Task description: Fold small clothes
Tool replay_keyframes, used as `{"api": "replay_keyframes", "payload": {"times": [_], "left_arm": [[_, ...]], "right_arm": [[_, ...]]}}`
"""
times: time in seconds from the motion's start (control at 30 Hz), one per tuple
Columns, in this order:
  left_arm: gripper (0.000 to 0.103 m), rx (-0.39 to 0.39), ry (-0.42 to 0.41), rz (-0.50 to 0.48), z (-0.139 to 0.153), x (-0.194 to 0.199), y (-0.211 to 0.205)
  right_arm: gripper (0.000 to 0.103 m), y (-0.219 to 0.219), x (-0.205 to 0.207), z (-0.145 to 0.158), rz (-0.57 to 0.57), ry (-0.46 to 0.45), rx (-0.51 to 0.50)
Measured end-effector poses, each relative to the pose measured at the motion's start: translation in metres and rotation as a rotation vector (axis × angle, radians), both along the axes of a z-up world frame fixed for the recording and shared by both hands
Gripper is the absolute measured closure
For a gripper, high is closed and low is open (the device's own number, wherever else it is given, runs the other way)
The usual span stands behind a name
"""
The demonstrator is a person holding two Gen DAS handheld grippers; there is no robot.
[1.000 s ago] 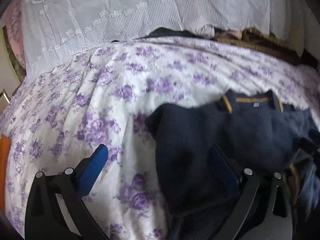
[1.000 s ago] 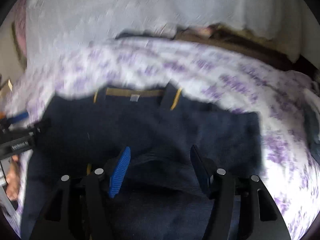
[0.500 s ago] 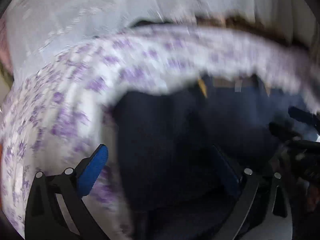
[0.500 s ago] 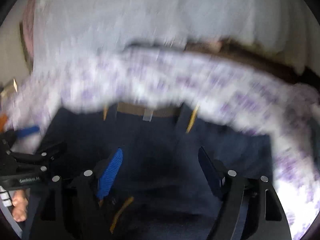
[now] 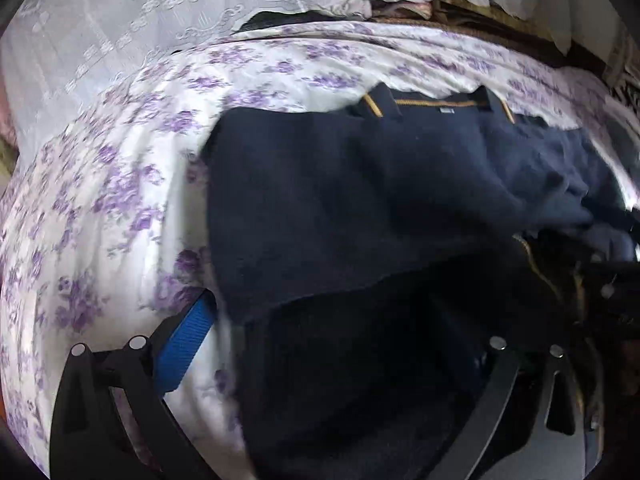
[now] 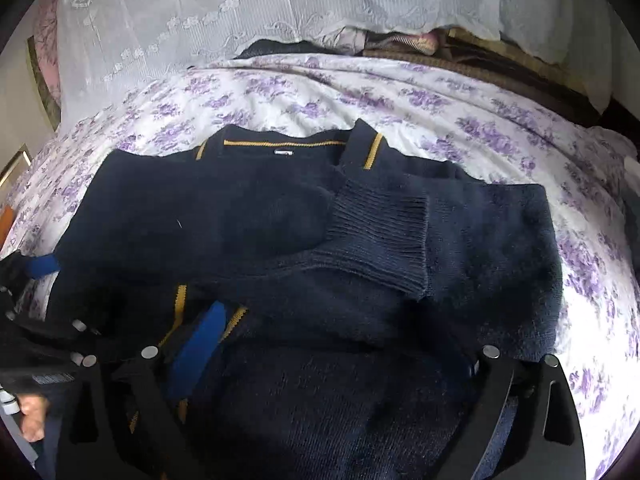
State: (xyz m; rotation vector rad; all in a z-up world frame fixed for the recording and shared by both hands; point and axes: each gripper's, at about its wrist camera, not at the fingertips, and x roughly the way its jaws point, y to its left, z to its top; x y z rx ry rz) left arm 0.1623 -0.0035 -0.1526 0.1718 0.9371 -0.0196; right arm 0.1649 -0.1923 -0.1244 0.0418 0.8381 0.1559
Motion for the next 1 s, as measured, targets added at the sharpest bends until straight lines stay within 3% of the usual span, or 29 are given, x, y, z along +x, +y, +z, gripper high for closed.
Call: {"api": "replay_keyframes", "payload": {"times": [0.1,0.23,0.43,0.67,0.93,1.0], "left_arm": [[0.004,-0.043,0.005,0.014,0.002,-0.016,0.008],[0.004,-0.115,0.032,-0.022,0.004,-0.043,0.017],[0.004,-0.207,0.077,-0.061,0.002,-0.076,0.031],[0.004,-0.245,0.076,-0.13,0.001,-0.122,0.035],[0.004,-0.349,0.094,-0.247,0.0,-0.167,0.033],[0.004,-0.375,0.097,-0.265,0.0,-0.172,0.033]], "right_arm": [[0.007,-0.013,-0.02,0.014,-0.053,-0.082,0.047],[0.007,-0.037,-0.05,0.022,-0.076,-0.121,0.16],[0.007,-0.077,-0.092,0.018,-0.134,-0.128,0.283],[0.007,-0.135,-0.138,-0.011,-0.208,-0.087,0.479],[0.008,-0.134,-0.171,-0.018,-0.116,-0.072,0.528],[0.014,-0.133,-0.178,-0.02,-0.084,-0.06,0.542]]}}
